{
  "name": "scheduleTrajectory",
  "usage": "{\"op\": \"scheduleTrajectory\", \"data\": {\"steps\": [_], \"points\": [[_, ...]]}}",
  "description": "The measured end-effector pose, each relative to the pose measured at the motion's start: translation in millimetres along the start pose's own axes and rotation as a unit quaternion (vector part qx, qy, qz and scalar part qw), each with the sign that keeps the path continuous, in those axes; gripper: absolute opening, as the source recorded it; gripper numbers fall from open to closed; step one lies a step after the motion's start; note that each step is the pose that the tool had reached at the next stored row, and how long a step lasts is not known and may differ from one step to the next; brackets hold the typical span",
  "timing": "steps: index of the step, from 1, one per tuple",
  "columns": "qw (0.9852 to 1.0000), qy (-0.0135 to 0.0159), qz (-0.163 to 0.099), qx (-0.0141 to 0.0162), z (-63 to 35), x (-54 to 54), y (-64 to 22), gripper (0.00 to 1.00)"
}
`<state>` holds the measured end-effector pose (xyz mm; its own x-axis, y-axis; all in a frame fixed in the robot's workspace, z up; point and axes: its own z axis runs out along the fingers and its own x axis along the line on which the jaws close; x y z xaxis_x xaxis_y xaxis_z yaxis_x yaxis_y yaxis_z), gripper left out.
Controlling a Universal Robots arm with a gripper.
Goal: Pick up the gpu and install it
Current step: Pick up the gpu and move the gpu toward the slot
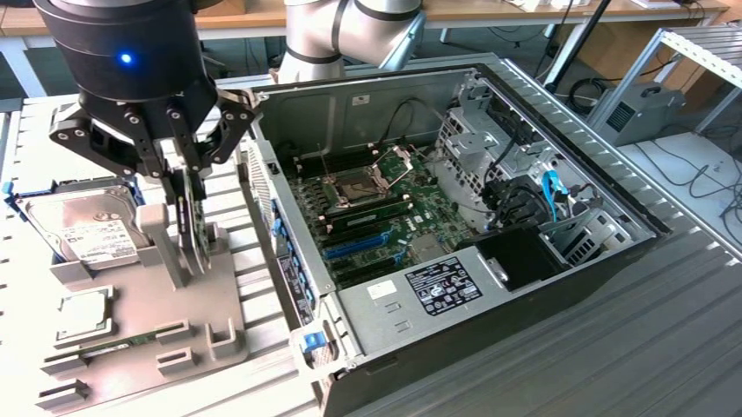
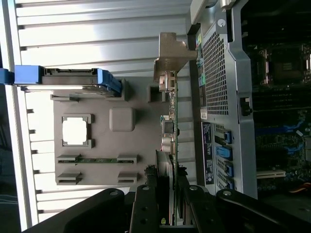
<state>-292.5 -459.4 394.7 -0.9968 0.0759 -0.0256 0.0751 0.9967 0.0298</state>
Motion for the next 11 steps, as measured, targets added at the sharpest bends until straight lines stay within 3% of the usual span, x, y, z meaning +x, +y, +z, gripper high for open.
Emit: {"op": "scheduleTrajectory", "data": {"steps": [11], "points": [[1.0,0.0,0.0,0.0,-2.3,-0.1,0.1,0.26]]}}
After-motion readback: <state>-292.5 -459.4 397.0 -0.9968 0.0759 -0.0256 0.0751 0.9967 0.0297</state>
